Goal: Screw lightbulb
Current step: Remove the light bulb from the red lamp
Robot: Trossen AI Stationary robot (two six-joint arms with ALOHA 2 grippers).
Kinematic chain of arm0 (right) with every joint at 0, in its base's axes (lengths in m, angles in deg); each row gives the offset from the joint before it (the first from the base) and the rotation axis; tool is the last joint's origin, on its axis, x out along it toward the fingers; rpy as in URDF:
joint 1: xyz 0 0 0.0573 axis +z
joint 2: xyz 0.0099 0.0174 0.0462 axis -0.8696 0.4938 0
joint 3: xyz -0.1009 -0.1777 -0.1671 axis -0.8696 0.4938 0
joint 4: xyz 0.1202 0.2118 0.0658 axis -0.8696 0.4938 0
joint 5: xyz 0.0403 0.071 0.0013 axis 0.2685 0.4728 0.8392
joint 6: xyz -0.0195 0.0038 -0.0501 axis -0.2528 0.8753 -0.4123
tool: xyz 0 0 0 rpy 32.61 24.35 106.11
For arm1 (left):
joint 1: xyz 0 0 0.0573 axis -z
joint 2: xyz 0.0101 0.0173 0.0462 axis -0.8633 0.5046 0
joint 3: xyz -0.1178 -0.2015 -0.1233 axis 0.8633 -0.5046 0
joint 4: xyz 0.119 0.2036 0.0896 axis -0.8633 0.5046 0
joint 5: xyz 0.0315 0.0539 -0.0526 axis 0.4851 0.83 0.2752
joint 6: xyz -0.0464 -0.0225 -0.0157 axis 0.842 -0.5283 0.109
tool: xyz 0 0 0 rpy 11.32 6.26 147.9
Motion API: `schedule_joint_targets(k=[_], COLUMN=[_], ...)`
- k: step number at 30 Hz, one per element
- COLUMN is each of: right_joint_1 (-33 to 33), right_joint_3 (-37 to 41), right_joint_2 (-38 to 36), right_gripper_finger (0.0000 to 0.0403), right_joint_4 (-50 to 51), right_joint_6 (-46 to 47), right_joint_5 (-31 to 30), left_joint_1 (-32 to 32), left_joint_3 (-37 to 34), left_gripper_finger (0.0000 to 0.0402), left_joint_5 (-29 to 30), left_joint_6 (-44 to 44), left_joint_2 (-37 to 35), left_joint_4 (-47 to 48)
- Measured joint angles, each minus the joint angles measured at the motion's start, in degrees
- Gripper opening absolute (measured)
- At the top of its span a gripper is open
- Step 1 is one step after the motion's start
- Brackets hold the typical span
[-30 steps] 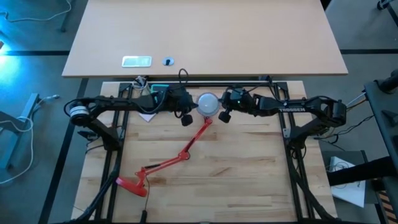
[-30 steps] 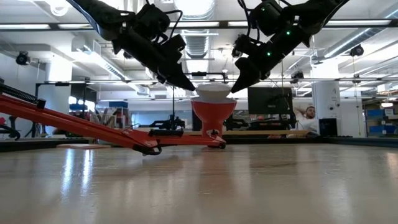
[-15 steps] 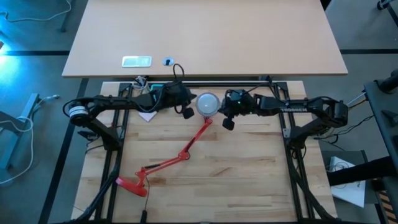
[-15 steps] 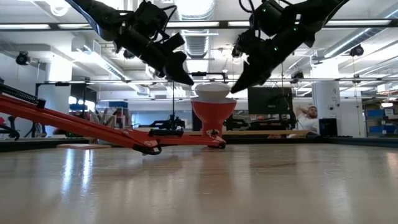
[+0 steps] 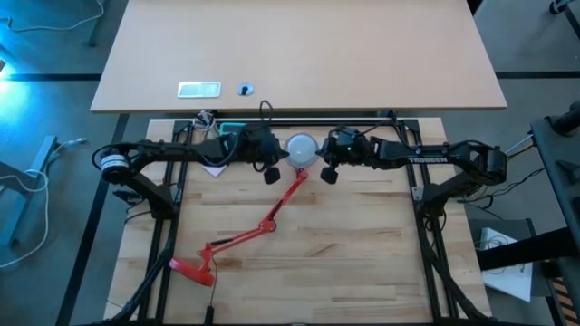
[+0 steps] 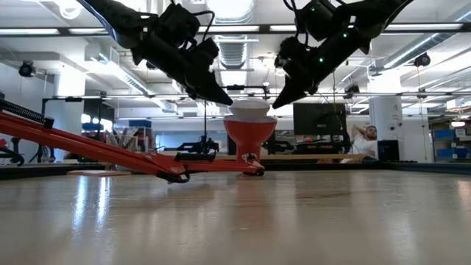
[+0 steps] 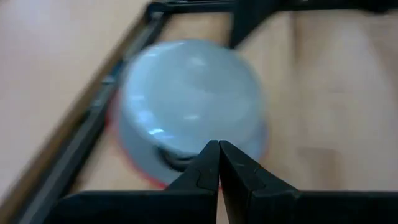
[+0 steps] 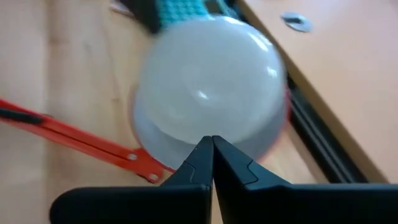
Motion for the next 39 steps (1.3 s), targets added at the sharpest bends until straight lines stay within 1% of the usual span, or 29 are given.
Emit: schedule_joint_targets(k=[2,4,6,8,9,11,13,15,17,22,28,32,36,39], right_joint_1=[0.0,0.0,-0.02,0.02,0.1,0.11,0.13,0.17,0.21,0.24,0.26,0.26,0.26,0.22], right_joint_3=[0.0,0.0,0.0,0.0,0.0,0.0,0.0,0.0,0.0,0.02,0.04,0.04,0.04,0.04], right_joint_2=[0.0,-0.21,-0.58,-0.79,-0.99,-1.09,-1.09,-1.07,-0.85,0.08,0.95,0.72,0.34,0.18], right_gripper_finger=[0.0,0.0,0.0,0.0,0.0,0.0,0.0,0.0,0.0,0.0,0.0,0.0,0.0,0.0], right_joint_4=[1.08,1.21,1.56,1.69,1.97,2.18,2.18,2.23,2.08,1.22,1.37,1.56,1.28,1.78], right_joint_6=[-0.06,-0.09,-0.09,-0.09,-0.05,0.06,0.19,0.81,0.94,0.35,-0.33,-1.27,-2.28,-2.5], right_joint_5=[-2.66,-4.61,-5.0,-4.81,-4.09,0.29,6.4,10.87,12.04,11.25,2.43,-2.1,-7.58,-9.14], left_joint_1=[0.66,1.15,1.18,0.93,0.63,-0.17,-1.38,-2.67,-3.99,-6.02,-5.37,-3.74,-1.46,-0.35], left_joint_3=[0.0,-0.02,-0.04,-0.04,-0.04,-0.06,-0.07,-0.07,-0.07,-0.07,0.07,0.09,0.09,0.19], left_gripper_finger=[0.0,0.0,0.0,0.0,0.0,0.0,0.0,0.0,0.0,0.0,0.0,0.0,0.0,0.0], left_joint_5=[-2.89,-3.72,-2.28,1.74,3.88,7.5,8.6,8.65,8.73,7.18,0.23,-1.09,-1.14,-1.15], left_joint_6=[0.45,0.57,0.57,0.55,0.28,-0.25,-0.39,-0.44,-0.48,0.21,3.52,3.93,4.97,5.28], left_joint_2=[0.0,0.0,0.0,0.0,0.0,0.0,0.0,0.0,0.0,0.56,2.71,2.45,0.9,-0.19], left_joint_4=[0.81,1.95,2.45,2.26,1.99,0.79,-1.46,-3.4,-5.14,-8.39,-7.08,-3.23,0.31,3.08])
